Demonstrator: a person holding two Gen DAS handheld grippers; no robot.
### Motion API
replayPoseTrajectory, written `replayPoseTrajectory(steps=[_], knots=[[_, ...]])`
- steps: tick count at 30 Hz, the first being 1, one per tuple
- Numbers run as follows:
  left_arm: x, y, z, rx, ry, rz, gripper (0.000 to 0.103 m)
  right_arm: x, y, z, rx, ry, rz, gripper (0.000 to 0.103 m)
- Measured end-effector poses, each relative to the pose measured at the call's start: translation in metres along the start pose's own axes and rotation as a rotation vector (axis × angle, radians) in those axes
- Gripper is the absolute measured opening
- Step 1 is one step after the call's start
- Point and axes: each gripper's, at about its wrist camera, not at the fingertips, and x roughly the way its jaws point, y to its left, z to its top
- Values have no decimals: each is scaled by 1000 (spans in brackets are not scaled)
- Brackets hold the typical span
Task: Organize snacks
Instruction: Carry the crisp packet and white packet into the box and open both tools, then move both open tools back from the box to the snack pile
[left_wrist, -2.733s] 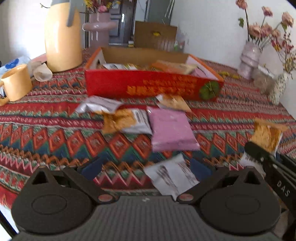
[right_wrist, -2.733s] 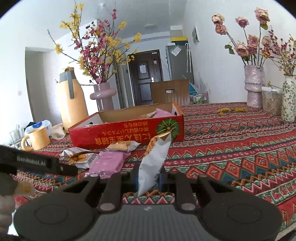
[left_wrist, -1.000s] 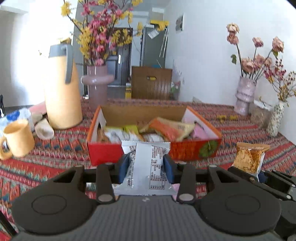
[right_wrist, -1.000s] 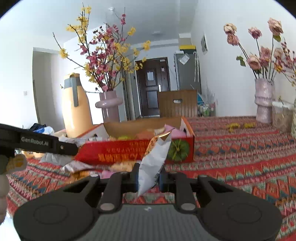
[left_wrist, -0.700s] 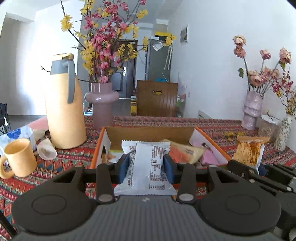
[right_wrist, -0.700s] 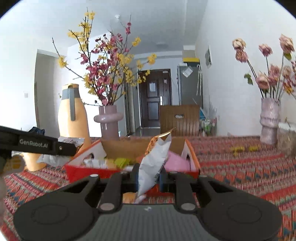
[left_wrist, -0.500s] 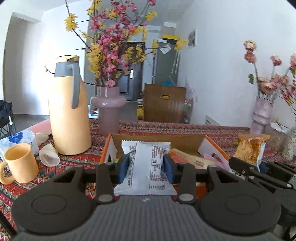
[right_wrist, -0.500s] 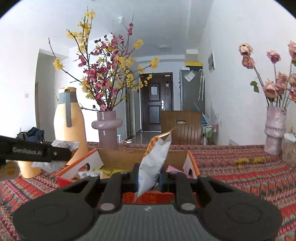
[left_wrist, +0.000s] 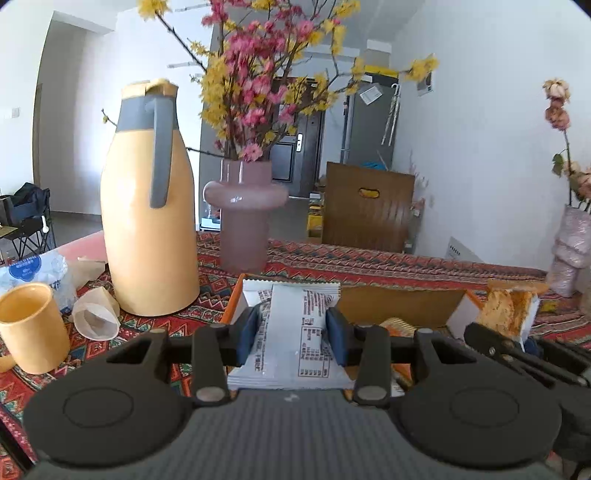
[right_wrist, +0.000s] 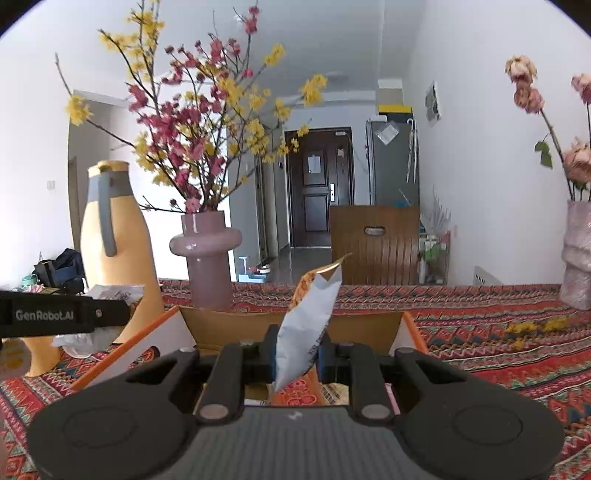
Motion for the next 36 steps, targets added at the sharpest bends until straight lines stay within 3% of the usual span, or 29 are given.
replayPoseTrajectory(steps=[6, 15, 18, 20, 21, 24, 25, 26, 28, 36], knots=[[27, 0, -21, -3, 35, 27, 42, 12, -4, -20, 11, 21, 38, 18], [22, 0, -26, 3, 18, -22, 43, 20, 3, -25, -21, 42, 33, 19], [19, 2, -26, -8, -2, -22, 53, 19, 2, -26, -20, 38, 26, 20], [15, 4, -26, -22, -24, -16, 74, 18, 1, -26, -19, 36, 15, 23], [13, 5, -26, -29, -37, -7, 80, 18, 1, -26, -16, 36, 13, 27], [12, 7, -26, -43, -53, 20, 95, 15, -1, -26, -7, 16, -18, 55], [12, 8, -26, -50, -56, 27, 103, 13, -2, -25, -1, 9, -28, 70], [12, 8, -26, -54, -60, 37, 103, 12, -4, -25, 8, -5, -49, 86], [13, 9, -26, -59, -56, 45, 103, 8, -7, -25, 27, -29, -73, 99], [17, 13, -26, -78, -40, 66, 103, 8, -14, -25, 57, -31, -117, 103]])
